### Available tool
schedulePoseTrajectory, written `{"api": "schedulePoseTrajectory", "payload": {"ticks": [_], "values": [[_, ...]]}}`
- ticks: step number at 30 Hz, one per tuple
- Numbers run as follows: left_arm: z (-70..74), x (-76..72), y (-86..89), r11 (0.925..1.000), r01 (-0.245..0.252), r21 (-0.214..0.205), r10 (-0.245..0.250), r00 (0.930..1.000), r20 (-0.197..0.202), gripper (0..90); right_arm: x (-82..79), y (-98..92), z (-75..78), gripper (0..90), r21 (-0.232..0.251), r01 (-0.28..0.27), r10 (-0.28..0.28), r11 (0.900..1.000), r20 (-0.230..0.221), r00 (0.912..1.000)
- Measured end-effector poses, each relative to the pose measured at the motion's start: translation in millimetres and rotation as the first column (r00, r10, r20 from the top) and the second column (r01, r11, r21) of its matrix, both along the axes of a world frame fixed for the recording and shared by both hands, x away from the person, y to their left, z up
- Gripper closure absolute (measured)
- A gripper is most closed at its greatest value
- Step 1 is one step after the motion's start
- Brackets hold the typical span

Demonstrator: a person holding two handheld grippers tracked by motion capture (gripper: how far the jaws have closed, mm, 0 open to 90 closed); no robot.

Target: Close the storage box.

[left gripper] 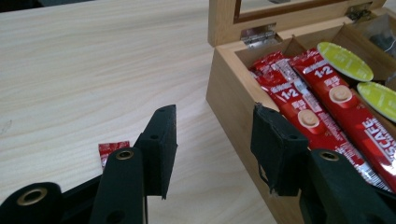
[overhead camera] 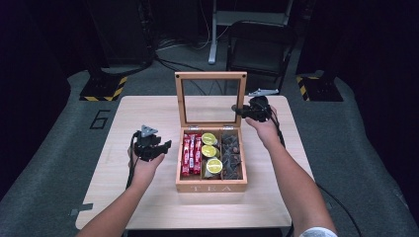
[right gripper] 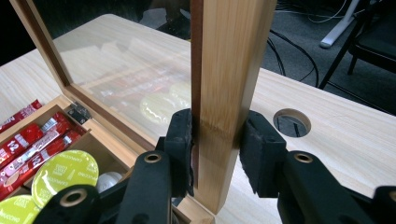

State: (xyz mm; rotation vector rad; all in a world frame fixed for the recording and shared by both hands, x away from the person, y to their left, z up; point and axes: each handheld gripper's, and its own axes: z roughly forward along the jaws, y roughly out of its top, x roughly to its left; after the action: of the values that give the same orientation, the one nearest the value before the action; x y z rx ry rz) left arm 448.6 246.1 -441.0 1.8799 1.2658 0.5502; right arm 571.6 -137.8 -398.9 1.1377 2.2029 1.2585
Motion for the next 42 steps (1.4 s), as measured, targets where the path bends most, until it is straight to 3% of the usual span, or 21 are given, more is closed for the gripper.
{"api": "schedulePoseTrajectory", "payload": {"ticks": [13, 20, 26, 33, 42], "values": [[33.5, 4.1, -5.7, 0.9994, 0.010, -0.034, -0.008, 0.9987, 0.050, 50.4, -11.6, -2.1, -2.3, 65.1, 0.015, -0.014, 0.013, 0.9998, 0.041, 0.9991], [57.5, 15.5, -14.2, 0.9989, 0.032, -0.034, -0.029, 0.9963, 0.081, 49.7, -19.7, -1.8, -2.0, 64.2, 0.007, -0.016, 0.015, 0.9998, 0.051, 0.9986], [68.8, 23.0, -19.9, 0.9984, 0.044, -0.035, -0.041, 0.9954, 0.087, 49.8, -24.5, -2.2, -2.4, 63.1, 0.003, -0.019, 0.018, 0.9998, 0.064, 0.9978], [87.5, 28.6, -28.6, 0.9973, 0.046, -0.057, -0.039, 0.9922, 0.119, 48.5, -33.4, -2.6, -4.9, 61.5, 0.003, -0.022, 0.022, 0.9997, 0.094, 0.9954], [107.1, 28.9, -33.9, 0.9958, 0.078, -0.048, -0.069, 0.9834, 0.168, 48.1, -37.6, -3.7, -6.3, 60.5, 0.012, -0.030, 0.029, 0.9995, 0.100, 0.9945]]}}
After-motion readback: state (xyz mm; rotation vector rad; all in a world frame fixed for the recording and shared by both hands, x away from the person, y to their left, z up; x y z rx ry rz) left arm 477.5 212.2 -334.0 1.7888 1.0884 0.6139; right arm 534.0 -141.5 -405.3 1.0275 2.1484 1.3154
